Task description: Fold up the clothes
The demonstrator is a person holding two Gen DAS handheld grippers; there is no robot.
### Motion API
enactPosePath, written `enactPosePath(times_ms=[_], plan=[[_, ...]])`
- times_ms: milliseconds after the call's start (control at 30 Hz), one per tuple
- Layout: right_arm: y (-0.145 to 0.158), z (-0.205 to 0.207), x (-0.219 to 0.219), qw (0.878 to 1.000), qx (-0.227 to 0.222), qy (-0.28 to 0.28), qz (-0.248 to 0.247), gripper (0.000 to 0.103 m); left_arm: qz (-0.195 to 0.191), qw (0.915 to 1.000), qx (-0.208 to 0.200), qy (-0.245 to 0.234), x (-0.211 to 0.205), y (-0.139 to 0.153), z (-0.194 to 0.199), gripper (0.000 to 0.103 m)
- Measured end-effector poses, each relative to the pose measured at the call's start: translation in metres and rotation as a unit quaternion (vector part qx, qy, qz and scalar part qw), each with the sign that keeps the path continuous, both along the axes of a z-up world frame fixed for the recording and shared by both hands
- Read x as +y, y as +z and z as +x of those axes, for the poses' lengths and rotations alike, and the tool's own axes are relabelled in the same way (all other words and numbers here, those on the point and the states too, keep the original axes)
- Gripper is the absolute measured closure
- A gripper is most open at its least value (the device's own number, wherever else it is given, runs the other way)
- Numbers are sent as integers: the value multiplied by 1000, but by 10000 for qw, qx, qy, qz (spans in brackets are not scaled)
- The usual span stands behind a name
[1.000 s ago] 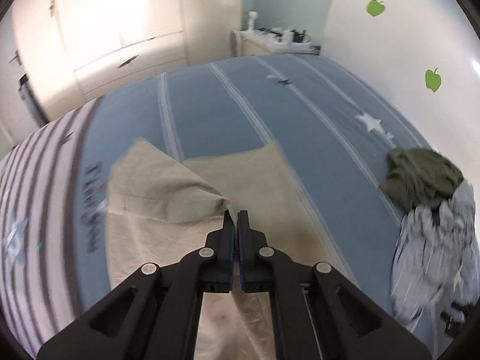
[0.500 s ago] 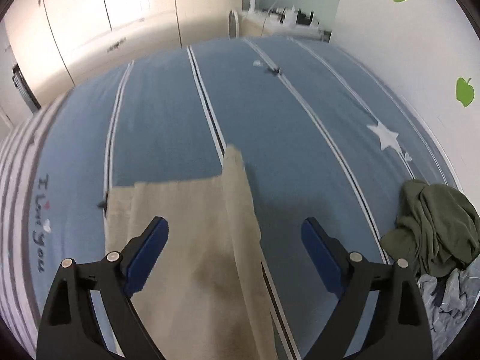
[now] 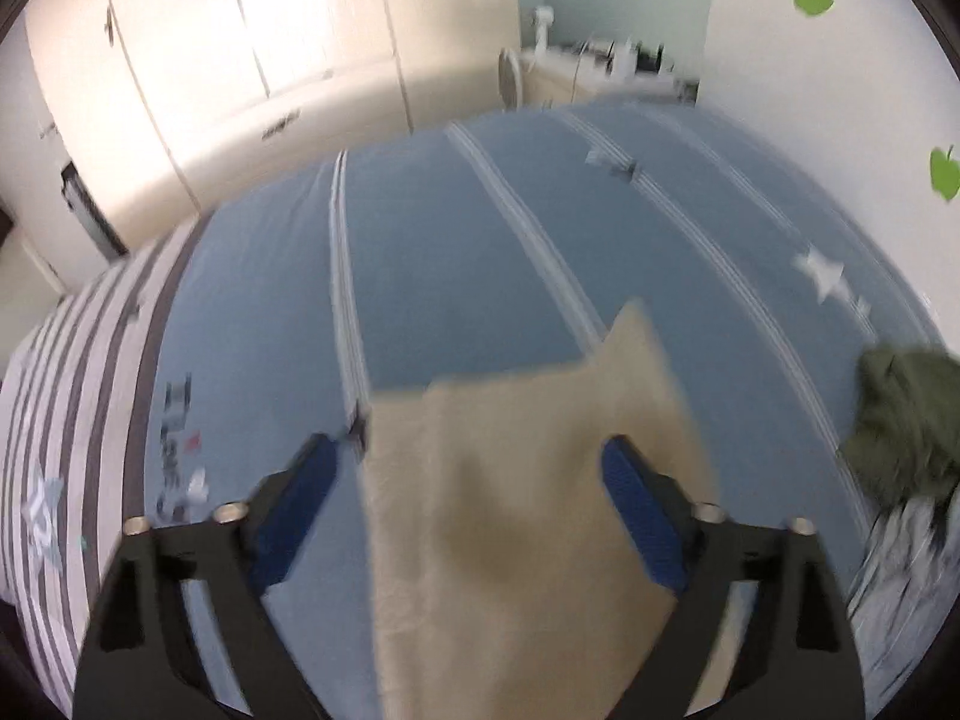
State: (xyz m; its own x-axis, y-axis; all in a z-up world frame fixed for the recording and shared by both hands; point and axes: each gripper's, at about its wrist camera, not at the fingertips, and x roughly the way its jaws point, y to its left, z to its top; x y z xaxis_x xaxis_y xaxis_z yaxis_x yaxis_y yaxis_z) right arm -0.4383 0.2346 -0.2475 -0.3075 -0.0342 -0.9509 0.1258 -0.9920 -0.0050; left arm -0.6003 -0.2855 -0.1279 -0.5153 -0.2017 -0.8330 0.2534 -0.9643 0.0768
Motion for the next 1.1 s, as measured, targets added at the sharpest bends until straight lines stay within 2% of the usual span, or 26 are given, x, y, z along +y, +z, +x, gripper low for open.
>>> enactPosePath(times_ms=[33, 100, 167, 300, 433, 533, 700, 800, 833, 967, 1000, 1067, 1100], plan=[[0, 0, -3, 10000, 2, 19, -2, 50, 14, 9998, -166, 72, -9, -12, 9, 56], [-1, 1, -9, 10000, 9, 38, 20, 50, 79, 9987, -483, 150, -24, -37, 20, 67], [-1, 2, -15, 10000, 25, 38, 55, 50, 138, 9983, -553, 154, -30, -51, 29, 68], [-2, 2, -23, 9999, 69, 45, 104, 49, 667, 9966, -440, 179, -38, -69, 30, 68], [-2, 1, -28, 9999, 109, 66, 111, 49, 628, 9969, -451, 119, -39, -85, 15, 68], [-1, 0, -33, 9998, 147, 97, 126, 48, 758, 9964, -375, 2, -36, -90, 8, 68], [1, -1, -43, 9996, 230, 59, 161, 48, 555, 9976, -398, -122, -26, -100, -1, 68], [3, -3, -48, 9995, 267, 0, 165, 48, 309, 9988, -336, -188, -18, -98, -5, 91], [4, -4, -50, 9995, 285, -18, 165, 48, 221, 9992, -302, -170, -16, -96, -7, 92], [6, -10, -58, 9995, 266, -69, 137, 48, 71, 9999, -101, -63, -17, -89, -13, 92], [7, -12, -60, 9995, 268, -70, 124, 48, 160, 9999, -55, -15, -19, -87, -16, 92], [8, -14, -64, 9996, 268, -72, 97, 48, 623, 9980, -109, 30, -24, -90, -23, 86], [8, -15, -66, 9996, 266, -79, 86, 48, 602, 9979, -218, 47, -22, -94, -25, 83]])
